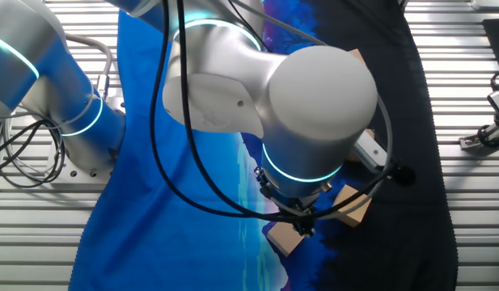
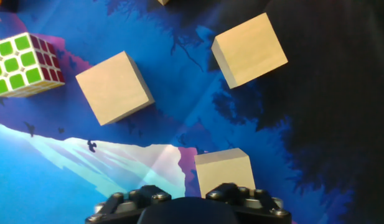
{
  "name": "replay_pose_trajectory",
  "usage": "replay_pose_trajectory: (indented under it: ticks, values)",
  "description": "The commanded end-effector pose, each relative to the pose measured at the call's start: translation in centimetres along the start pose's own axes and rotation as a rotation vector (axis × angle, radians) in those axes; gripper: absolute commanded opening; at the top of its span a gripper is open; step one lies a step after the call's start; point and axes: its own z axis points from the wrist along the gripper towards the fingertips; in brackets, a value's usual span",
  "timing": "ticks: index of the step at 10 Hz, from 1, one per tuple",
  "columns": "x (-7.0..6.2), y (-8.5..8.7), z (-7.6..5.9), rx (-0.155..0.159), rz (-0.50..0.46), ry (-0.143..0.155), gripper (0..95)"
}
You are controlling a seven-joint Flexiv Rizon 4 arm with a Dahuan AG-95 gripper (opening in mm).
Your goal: Stack the blocks in a vertical line of five
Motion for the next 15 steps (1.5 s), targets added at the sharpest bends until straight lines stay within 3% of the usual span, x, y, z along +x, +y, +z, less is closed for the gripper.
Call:
replay_pose_trajectory:
  ticks: [1,2,3,4,7,11,15]
  values:
    - [0.05,0.05,0.03,0.002,0.001,0.002,95.0]
    - [0.05,0.05,0.03,0.0,-0.002,0.001,95.0]
    - [0.05,0.05,0.03,-0.001,0.001,0.002,76.0]
    - [0.05,0.05,0.03,0.003,0.021,0.008,0.0]
    - [0.05,0.05,0.03,-0.01,0.006,0.003,0.0]
    - [0.05,0.05,0.03,-0.032,0.189,0.034,0.0]
    - [0.05,0.05,0.03,-0.03,0.227,0.033,0.0]
